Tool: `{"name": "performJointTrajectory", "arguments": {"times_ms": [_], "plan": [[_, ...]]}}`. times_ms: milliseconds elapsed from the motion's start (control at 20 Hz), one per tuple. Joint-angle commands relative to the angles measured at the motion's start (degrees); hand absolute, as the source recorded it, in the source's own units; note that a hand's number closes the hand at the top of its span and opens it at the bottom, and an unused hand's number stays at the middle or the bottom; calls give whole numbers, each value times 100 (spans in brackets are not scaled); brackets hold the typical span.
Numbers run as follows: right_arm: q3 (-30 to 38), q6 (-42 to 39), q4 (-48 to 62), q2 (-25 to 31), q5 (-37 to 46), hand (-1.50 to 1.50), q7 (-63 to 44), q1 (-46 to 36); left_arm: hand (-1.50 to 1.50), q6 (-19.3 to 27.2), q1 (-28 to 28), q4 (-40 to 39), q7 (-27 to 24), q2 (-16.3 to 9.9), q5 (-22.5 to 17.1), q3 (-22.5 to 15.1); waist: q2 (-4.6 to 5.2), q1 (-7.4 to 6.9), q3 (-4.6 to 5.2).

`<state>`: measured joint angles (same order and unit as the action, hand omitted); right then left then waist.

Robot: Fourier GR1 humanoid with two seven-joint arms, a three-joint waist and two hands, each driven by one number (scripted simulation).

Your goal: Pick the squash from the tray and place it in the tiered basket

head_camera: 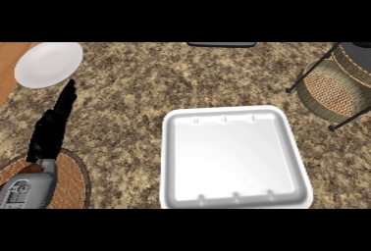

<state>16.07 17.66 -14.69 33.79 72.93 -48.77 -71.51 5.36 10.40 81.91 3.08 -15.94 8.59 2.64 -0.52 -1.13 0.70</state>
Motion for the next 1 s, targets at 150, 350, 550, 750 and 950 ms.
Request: {"name": "performJointTrajectory", "arguments": {"times_ms": [150, 350, 550, 750, 950], "plan": [[602, 504, -90, -267, -710, -150, 30, 678, 0, 138, 140, 138, 406, 128, 198, -130, 81, 46, -76], [565, 1126, -501, -335, -758, -150, 70, 797, 0, -266, -187, 263, 124, -146, -117, 151, 79, -1, -72], [640, 2012, -789, -385, -853, -150, 401, 1128, 0, 25, 75, 137, 222, 165, 171, -89, 89, 31, -74], [549, 1809, -1350, 14, -834, -150, 379, 934, 0, 117, -202, 47, -85, 179, 177, 61, 52, 93, -68], [280, 1674, -2051, -200, -461, -150, -720, 1052, 0, 16, -45, 40, 120, 115, 168, 103, 20, 171, -62]]}}
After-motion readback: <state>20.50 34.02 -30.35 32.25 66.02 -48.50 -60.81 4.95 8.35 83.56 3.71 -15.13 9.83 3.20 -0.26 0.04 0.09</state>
